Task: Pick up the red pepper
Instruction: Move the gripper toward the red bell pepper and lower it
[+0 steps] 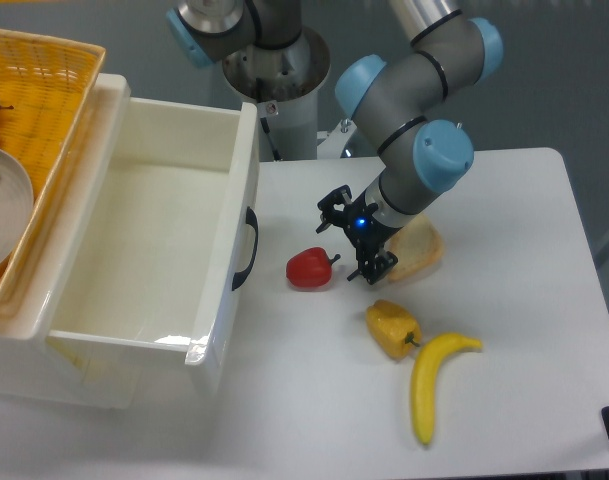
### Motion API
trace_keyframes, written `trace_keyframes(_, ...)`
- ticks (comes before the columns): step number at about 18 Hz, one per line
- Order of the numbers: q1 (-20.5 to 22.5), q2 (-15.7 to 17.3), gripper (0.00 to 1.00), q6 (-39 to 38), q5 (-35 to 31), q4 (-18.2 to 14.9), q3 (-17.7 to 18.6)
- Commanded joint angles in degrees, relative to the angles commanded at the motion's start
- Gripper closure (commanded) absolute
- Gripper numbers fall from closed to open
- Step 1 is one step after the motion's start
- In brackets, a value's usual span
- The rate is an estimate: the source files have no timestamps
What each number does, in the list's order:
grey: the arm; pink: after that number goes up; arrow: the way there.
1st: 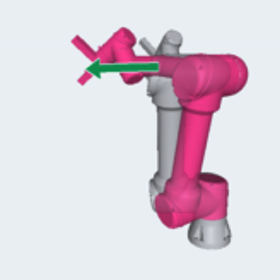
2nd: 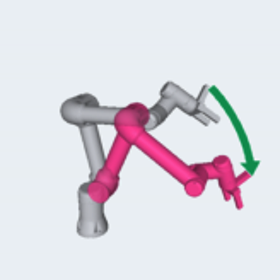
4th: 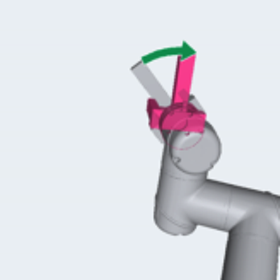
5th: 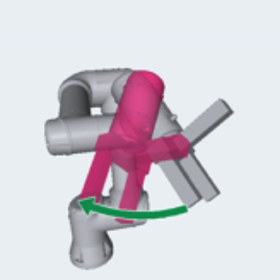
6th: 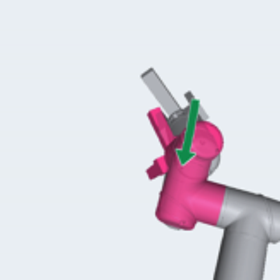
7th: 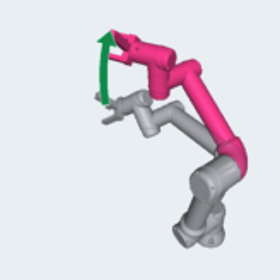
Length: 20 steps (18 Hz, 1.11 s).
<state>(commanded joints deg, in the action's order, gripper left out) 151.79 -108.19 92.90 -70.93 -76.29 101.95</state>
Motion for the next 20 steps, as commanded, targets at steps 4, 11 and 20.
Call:
trace_keyframes(4, -0.70, -0.70, 0.00, -0.09, 0.00, 1.93, 0.79)
trace_keyframes(11, -1.14, -1.93, 0.00, 0.00, -1.05, 4.47, 2.28)
trace_keyframes(20, -1.85, -2.11, 0.00, 1.49, -1.67, 5.71, 3.42)
